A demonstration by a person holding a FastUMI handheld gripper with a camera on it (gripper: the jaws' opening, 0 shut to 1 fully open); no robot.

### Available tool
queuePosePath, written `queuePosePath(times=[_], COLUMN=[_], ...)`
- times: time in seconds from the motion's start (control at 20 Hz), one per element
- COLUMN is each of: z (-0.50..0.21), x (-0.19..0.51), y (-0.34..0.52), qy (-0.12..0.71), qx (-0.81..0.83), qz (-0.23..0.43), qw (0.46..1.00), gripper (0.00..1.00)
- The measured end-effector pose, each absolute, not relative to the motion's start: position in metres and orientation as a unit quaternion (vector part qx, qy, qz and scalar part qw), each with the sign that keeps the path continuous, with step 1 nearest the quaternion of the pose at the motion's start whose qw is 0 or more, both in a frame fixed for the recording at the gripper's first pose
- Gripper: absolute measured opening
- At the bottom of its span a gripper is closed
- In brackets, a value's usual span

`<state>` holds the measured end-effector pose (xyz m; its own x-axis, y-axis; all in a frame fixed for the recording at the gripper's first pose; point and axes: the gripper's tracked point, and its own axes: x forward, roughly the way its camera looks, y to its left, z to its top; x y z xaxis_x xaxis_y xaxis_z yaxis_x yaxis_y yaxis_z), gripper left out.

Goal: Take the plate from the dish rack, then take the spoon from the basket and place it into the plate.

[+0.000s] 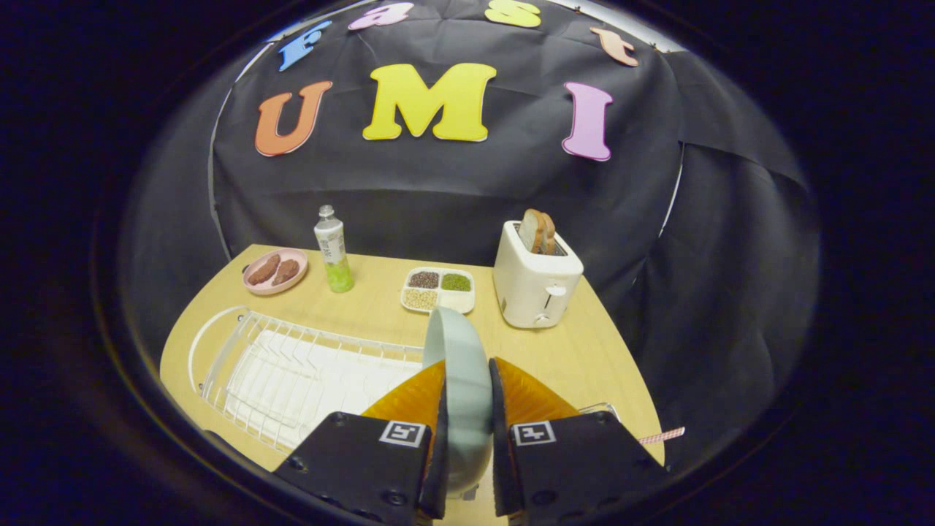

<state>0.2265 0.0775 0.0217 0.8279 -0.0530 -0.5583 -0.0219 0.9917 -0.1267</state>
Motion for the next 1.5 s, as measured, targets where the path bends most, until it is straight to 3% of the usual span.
queuePosePath(times=[0.4,0.5,0.6,0.85,1.2,1.5], z=[0.041,0.066,0.086,0.096,0.031,-0.043], x=[0.237,0.238,0.229,0.198,0.116,0.046], y=[0.064,0.063,0.072,0.081,0.083,0.054], qy=[0.266,0.226,0.2,0.182,0.232,0.245], qx=[-0.13,-0.142,-0.142,-0.105,0.033,0.104], qz=[-0.052,-0.069,-0.053,-0.02,0.076,0.085], qw=[0.954,0.961,0.968,0.977,0.969,0.96], gripper=[0.25,0.23,0.14,0.13,0.13,0.13])
